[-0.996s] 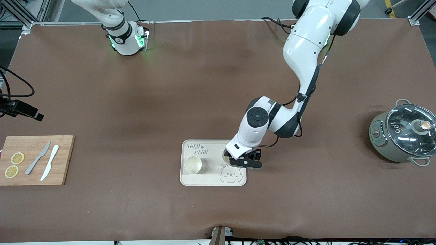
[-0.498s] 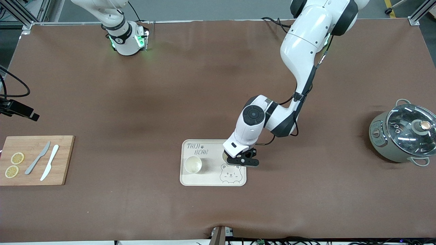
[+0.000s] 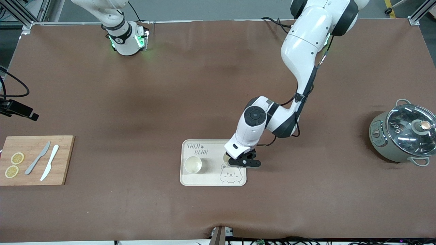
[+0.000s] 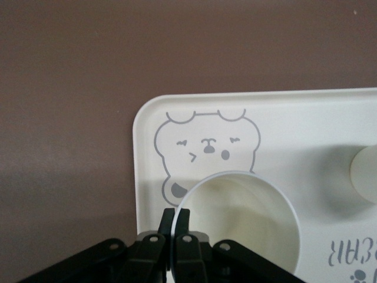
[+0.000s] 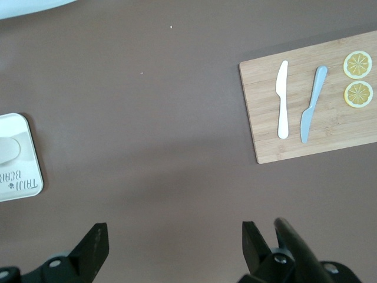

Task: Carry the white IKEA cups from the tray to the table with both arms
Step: 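Lift the white cup with the left gripper and carry it toward the pot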

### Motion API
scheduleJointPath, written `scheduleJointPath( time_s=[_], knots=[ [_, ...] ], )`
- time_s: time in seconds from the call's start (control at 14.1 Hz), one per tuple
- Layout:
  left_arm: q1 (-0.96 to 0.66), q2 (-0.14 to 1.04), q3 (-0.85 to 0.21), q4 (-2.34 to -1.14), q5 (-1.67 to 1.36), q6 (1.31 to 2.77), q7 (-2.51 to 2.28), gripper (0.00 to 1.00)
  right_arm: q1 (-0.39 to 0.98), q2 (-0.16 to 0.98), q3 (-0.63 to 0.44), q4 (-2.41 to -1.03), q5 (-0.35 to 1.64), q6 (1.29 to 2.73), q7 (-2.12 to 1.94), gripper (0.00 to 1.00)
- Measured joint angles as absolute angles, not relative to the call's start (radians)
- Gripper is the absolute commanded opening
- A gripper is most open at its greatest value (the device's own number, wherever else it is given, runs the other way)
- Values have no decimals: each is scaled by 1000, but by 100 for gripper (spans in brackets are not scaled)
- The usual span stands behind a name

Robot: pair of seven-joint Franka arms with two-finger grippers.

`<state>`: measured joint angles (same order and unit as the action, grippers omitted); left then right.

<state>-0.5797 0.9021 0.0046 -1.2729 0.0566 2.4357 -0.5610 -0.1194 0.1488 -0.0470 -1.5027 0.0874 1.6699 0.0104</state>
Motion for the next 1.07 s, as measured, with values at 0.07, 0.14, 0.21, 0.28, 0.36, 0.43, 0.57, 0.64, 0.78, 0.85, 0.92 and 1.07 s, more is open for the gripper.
scheduleJointPath(
  time_s=[0.07,0.14,0.21,0.28,0.36,0.43,0.57,0.64,0.78,0.85,0.92,1.07],
  knots=[
    [-568,892,8,-1270,57,2430,-563,0,-119,155,-47,-1504,87,1670,-5,100],
    [-553,877,9,-1270,57,2408,-563,0,-119,163,-47,-1504,87,1670,-16,100],
    [-538,857,11,-1269,57,2372,-563,0,-119,171,-47,-1504,87,1670,-22,100],
    [-523,833,11,-1269,57,2336,-562,0,-120,177,-47,-1504,88,1671,-24,100],
    [-507,806,12,-1271,57,2301,-554,0,-121,179,-48,-1504,89,1672,-26,100],
    [-489,778,12,-1278,57,2272,-541,0,-122,179,-48,-1503,89,1672,-27,100],
    [-451,723,12,-1327,58,2248,-482,0,-122,179,-48,-1499,89,1672,-28,100],
    [-431,697,12,-1368,58,2247,-437,0,-122,178,-48,-1495,89,1672,-28,100],
    [-379,637,10,-1473,58,2256,-328,0,-122,178,-48,-1478,89,1672,-28,100],
    [-342,600,1,-1541,58,2281,-272,0,-122,176,-49,-1471,89,1672,-28,100],
    [-297,559,-14,-1618,58,2322,-218,0,-123,174,-49,-1465,89,1672,-28,100],
    [-184,482,-72,-1776,58,2422,-127,0,-123,172,-51,-1456,89,1672,-28,100]
  ],
)
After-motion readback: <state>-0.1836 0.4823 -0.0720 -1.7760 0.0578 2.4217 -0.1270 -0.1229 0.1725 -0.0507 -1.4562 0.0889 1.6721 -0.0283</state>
